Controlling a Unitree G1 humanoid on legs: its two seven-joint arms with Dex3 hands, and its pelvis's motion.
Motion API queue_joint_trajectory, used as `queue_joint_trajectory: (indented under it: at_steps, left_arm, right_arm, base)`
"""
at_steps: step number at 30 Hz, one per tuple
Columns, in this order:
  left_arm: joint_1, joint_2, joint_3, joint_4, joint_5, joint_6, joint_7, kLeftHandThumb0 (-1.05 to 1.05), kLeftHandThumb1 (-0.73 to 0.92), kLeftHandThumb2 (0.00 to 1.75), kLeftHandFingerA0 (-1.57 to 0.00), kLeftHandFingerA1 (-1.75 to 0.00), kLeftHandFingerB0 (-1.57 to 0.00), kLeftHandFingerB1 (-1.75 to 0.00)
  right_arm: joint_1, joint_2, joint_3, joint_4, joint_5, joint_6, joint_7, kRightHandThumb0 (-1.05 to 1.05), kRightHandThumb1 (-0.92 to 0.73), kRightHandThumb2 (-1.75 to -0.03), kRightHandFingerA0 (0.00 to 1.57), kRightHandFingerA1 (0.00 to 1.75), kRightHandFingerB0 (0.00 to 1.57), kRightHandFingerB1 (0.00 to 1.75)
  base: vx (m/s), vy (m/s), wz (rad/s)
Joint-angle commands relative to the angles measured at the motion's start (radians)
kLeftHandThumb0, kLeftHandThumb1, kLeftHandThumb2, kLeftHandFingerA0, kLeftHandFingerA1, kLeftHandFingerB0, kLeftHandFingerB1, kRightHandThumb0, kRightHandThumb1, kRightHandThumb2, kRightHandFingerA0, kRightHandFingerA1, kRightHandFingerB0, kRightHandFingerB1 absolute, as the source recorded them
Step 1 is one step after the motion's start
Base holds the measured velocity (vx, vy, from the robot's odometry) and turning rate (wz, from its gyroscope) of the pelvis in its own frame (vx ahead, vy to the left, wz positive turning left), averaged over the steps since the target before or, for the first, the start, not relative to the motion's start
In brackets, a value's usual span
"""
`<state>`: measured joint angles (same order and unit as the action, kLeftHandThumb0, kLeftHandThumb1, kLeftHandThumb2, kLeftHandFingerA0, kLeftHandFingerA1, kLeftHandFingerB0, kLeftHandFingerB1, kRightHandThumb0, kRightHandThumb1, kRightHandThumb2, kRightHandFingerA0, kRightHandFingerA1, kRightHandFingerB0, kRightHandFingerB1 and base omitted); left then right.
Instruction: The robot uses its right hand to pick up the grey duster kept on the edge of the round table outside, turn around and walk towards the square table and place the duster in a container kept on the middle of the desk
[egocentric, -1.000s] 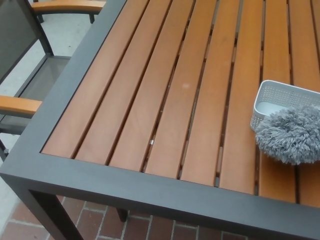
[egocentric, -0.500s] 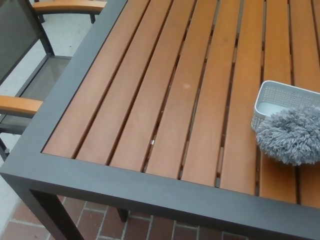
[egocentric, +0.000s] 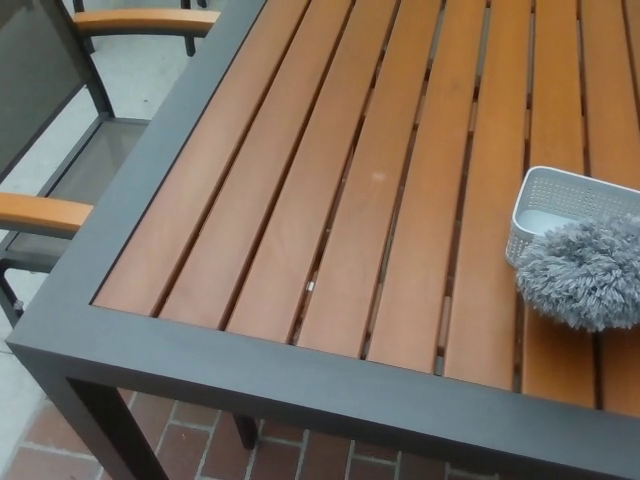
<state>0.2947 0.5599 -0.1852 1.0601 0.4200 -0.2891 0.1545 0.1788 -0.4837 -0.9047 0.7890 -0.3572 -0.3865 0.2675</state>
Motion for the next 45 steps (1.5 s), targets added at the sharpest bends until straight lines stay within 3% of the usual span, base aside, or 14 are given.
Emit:
queue_joint_trajectory:
  at_steps: [1,2,8,10,11,13,14,20,22,23,25,29,30,45]
  left_arm:
    - [-0.093,-0.084,0.167,0.111,-0.223,-0.081,-0.145,-0.55,-0.02,1.22,-1.13,-1.19,-1.05,-1.09]
    - [-0.103,-0.098,0.18,0.122,-0.231,-0.092,-0.147,-0.61,-0.22,1.48,-1.2,-1.32,-1.11,-1.23]
    - [-0.127,-0.123,0.204,0.161,-0.21,-0.124,-0.154,-0.73,-0.21,1.58,-1.21,-1.36,-1.12,-1.29]
    - [-0.117,-0.123,0.222,0.149,-0.226,-0.101,-0.173,-0.49,-0.11,1.48,-1.07,-1.34,-1.01,-1.22]
    - [-0.12,-0.13,0.236,0.159,-0.238,-0.092,-0.18,-0.24,-0.03,0.94,-1.32,-1.26,-1.26,-1.21]
    - [-0.129,-0.14,0.257,0.18,-0.247,-0.085,-0.189,-0.24,-0.03,0.94,-1.32,-1.26,-1.26,-1.21]
    - [-0.123,-0.135,0.26,0.174,-0.247,-0.087,-0.194,-0.62,-0.04,1.34,-1.09,-1.33,-1.04,-1.2]
    - [-0.114,-0.132,0.284,0.165,-0.251,-0.09,-0.203,-0.6,-0.06,1.38,-1.06,-1.35,-1.02,-1.21]
    - [-0.115,-0.135,0.289,0.172,-0.252,-0.087,-0.207,-0.7,-0.02,1.39,-1.06,-1.39,-1.03,-1.25]
    - [-0.115,-0.136,0.292,0.175,-0.254,-0.087,-0.211,-0.76,0.14,1.28,-1.15,-1.42,-1.02,-1.24]
    - [-0.115,-0.139,0.305,0.184,-0.265,-0.084,-0.228,-0.91,0.11,1.38,-1.06,-1.56,-1.0,-1.41]
    - [-0.118,-0.144,0.325,0.196,-0.279,-0.079,-0.25,-0.91,0.11,1.38,-1.06,-1.56,-1.0,-1.41]
    - [-0.119,-0.155,0.336,0.205,-0.286,-0.072,-0.243,-0.33,0.02,0.96,-1.35,-1.32,-1.36,-1.32]
    - [-0.127,-0.172,0.369,0.226,-0.286,-0.063,-0.241,-0.33,0.02,0.96,-1.35,-1.32,-1.36,-1.32]
  right_arm:
    - [0.03,0.146,-0.049,0.233,0.221,0.337,-0.11,-0.62,-0.6,-0.99,0.0,0.46,0.0,0.31]
    - [0.031,0.147,-0.046,0.236,0.224,0.334,-0.112,-0.62,-0.6,-0.99,0.0,0.46,0.0,0.31]
    - [0.032,0.135,-0.026,0.255,0.253,0.322,-0.122,-0.62,-0.6,-0.99,0.0,0.46,0.0,0.31]
    - [0.033,0.133,-0.019,0.257,0.258,0.321,-0.124,-0.62,-0.6,-0.99,0.0,0.46,0.0,0.31]
    - [0.037,0.131,-0.019,0.259,0.263,0.32,-0.125,-0.62,-0.6,-0.99,0.0,0.46,0.0,0.31]
    - [0.045,0.127,-0.012,0.264,0.276,0.316,-0.128,-0.62,-0.6,-0.99,0.0,0.46,0.0,0.31]
    - [0.045,0.126,-0.008,0.266,0.279,0.316,-0.13,-0.62,-0.6,-0.99,0.0,0.46,0.0,0.31]
    - [0.041,0.123,0.022,0.274,0.302,0.314,-0.141,-0.62,-0.6,-0.99,0.0,0.46,0.0,0.31]
    - [0.042,0.121,0.03,0.276,0.31,0.313,-0.143,-0.62,-0.6,-0.99,0.0,0.46,0.0,0.31]
    - [0.041,0.122,0.034,0.277,0.313,0.313,-0.145,-0.62,-0.6,-0.99,0.0,0.46,0.0,0.31]
    - [0.043,0.122,0.041,0.28,0.323,0.311,-0.147,-0.62,-0.6,-0.99,0.0,0.46,0.0,0.31]
    - [0.047,0.12,0.058,0.284,0.342,0.309,-0.152,-0.62,-0.6,-0.99,0.0,0.46,0.0,0.31]
    - [0.048,0.12,0.061,0.284,0.347,0.308,-0.153,-0.62,-0.6,-0.99,0.0,0.46,0.0,0.31]
    - [0.054,0.111,0.113,0.291,0.402,0.303,-0.169,-0.62,-0.6,-0.99,0.0,0.46,0.0,0.31]
  base:
    - [0.0,0.0,0.0]
    - [0.0,0.0,0.0]
    - [0.0,0.0,0.0]
    - [0.0,0.0,0.0]
    - [0.0,0.0,0.0]
    - [0.0,0.0,0.0]
    - [0.0,0.0,0.0]
    - [0.0,0.0,0.0]
    - [0.0,0.0,0.0]
    - [0.0,0.0,0.0]
    - [0.0,0.0,0.0]
    - [0.0,0.0,0.0]
    - [0.0,0.0,0.0]
    - [0.0,0.0,0.0]
